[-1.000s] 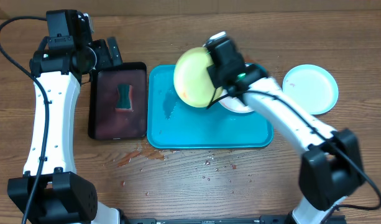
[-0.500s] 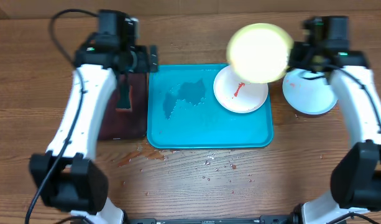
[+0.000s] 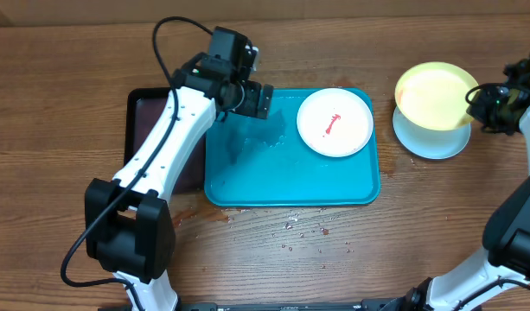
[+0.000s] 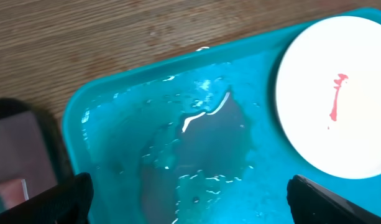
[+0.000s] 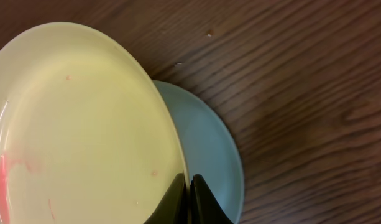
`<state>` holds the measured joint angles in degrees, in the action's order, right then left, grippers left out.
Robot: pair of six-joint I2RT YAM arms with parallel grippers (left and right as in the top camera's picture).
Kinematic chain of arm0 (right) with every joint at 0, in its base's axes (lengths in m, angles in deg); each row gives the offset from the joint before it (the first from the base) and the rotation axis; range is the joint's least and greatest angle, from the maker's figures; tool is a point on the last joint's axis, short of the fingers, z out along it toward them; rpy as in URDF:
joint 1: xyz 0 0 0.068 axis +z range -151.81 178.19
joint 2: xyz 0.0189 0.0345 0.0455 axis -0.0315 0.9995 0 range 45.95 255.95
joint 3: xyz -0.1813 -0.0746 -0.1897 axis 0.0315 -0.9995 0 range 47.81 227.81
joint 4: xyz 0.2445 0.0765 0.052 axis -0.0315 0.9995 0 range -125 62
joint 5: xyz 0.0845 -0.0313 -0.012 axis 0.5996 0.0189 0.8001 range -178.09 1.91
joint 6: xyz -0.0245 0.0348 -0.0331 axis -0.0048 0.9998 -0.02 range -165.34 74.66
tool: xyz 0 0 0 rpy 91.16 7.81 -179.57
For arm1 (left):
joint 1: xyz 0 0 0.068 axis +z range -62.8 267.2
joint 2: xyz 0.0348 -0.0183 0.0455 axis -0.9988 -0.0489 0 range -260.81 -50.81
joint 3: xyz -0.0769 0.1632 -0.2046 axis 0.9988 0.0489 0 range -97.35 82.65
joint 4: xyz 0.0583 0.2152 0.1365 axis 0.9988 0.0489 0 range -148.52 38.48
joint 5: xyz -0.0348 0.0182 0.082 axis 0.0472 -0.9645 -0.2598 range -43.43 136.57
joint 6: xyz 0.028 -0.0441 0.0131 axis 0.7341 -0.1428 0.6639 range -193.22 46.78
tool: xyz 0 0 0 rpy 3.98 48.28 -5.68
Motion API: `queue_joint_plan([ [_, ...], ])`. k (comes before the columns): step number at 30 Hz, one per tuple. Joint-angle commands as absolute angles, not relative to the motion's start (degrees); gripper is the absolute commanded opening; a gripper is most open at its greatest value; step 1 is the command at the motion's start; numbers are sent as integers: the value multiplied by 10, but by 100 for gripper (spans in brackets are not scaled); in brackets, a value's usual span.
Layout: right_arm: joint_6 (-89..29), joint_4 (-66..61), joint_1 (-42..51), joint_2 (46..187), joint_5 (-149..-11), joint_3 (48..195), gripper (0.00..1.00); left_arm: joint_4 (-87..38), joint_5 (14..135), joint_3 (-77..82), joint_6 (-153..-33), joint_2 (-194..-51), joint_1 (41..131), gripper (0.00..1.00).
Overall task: Clean dirty plates on tray and stack at the side
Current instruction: 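Reach the right gripper to the white plate's rim and slide it left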
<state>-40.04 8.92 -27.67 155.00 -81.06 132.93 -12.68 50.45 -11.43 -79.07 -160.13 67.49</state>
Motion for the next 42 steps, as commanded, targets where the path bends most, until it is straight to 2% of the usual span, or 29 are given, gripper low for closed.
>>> queue_joint_plan([
  [1,-393,86,-290,1564,-820,1336,4,-129,501,-122,-774,-1604,667,100],
  [10,-393,87,-292,1588,-837,1336,4,-136,501,-122,-774,-1604,666,100],
  [12,-393,90,-292,1588,-838,1336,18,-136,501,-122,-774,-1604,666,100],
  [13,-393,91,-292,1588,-838,1336,20,-136,501,-122,-774,-1604,666,100],
  [16,-393,98,-292,1588,-838,1337,37,-138,501,-122,-774,-1604,666,100],
  [17,-393,103,-292,1587,-837,1338,40,-138,501,-122,-774,-1604,666,100],
  [21,-391,126,-291,1570,-821,1338,41,-138,501,-122,-774,-1604,666,100],
  [26,-391,152,-277,1526,-729,1338,41,-144,501,-122,-774,-1604,666,100],
  [33,-389,165,-163,1516,-688,1333,42,-151,502,-122,-775,-1604,666,100],
  [39,-327,148,-44,1521,-757,1333,56,-151,504,-122,-775,-1604,666,100],
  [42,-277,160,-1,1530,-765,1333,71,-151,507,-122,-775,-1604,666,100],
])
